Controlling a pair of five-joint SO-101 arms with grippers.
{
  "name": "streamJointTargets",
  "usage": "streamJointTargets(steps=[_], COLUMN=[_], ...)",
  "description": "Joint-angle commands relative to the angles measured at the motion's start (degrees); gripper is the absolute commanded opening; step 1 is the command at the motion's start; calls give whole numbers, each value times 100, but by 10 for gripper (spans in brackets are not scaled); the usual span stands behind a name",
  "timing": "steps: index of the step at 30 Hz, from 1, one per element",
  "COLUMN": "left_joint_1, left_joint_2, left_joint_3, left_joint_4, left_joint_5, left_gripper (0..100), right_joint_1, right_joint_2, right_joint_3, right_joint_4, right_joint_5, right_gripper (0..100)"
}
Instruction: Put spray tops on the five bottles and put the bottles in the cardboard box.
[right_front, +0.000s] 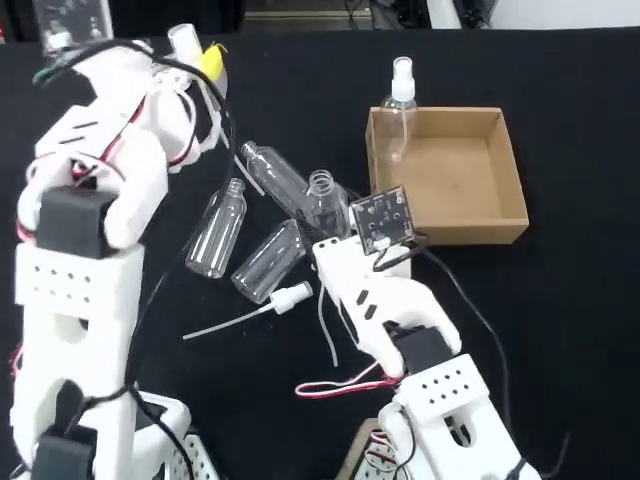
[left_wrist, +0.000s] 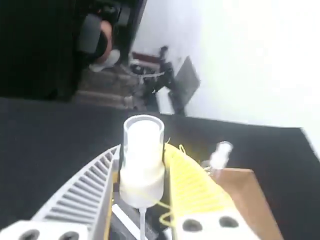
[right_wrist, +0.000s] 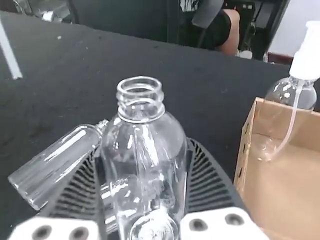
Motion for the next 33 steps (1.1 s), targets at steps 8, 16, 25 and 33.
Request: streamJointTargets(steps=[8,16,25,33], left_joint_1=[796,910,1262,1754], left_joint_2=[-360,-360,-343,-360], left_joint_3=[778,1226,1270,1736], left_joint_4=[-1380,-1978,-1899,-1705], left_joint_5=[9,-466,-466,-1389], left_gripper=[30,30,30,30], right_joint_1=[-404,-404,-387,-378], right_joint_2=[-189,-189,-189,-189], right_joint_3=[48,48,48,4], right_joint_4=[-193,-193,-193,-193], right_joint_5=[9,9,9,-18], right_gripper=[11,11,11,11])
